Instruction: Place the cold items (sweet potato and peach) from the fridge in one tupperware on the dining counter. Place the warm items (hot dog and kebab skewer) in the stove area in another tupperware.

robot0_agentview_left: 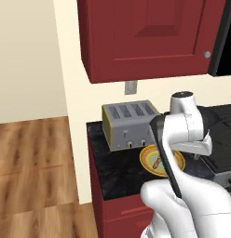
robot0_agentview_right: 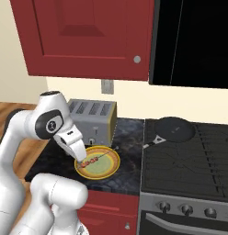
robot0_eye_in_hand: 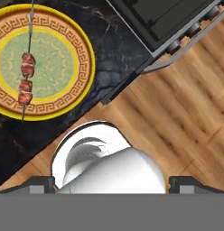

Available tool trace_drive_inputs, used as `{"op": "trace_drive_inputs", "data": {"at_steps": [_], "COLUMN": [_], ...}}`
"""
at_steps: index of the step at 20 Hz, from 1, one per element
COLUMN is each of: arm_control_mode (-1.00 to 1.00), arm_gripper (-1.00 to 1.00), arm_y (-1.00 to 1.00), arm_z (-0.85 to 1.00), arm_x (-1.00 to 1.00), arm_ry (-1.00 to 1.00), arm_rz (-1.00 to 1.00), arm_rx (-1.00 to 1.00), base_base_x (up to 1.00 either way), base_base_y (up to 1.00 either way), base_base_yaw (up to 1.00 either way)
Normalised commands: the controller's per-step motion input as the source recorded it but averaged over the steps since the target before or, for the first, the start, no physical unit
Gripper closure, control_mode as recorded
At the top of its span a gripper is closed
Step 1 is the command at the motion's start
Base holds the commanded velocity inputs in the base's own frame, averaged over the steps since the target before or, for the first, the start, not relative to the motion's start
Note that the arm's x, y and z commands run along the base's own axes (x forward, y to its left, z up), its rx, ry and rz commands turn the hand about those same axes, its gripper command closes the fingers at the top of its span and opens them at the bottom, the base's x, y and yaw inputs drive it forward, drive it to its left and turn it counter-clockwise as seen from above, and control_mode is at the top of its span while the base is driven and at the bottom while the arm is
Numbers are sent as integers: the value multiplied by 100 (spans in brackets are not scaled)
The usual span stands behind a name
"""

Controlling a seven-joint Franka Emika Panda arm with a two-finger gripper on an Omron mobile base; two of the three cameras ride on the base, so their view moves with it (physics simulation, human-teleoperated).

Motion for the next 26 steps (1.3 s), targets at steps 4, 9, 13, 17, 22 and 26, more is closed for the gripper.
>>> {"op": "trace_drive_inputs", "data": {"at_steps": [4, 9, 13, 17, 22, 26], "arm_control_mode": [-100, -100, -100, -100, -100, -100], "arm_gripper": [-100, -100, -100, -100, -100, -100], "arm_y": [4, 0, 0, 0, 0, 0], "arm_z": [0, 0, 0, -1, -7, -5], "arm_x": [8, 2, 3, 1, 0, 0], "arm_ry": [2, 5, 8, 3, 0, 0], "arm_rz": [-29, -26, -25, -26, -24, -24], "arm_rx": [0, 0, 0, 0, 0, 0], "base_base_x": [0, 0, 0, 0, 0, 0], "base_base_y": [0, 0, 0, 0, 0, 0], "base_base_yaw": [0, 0, 0, 0, 0, 0]}}
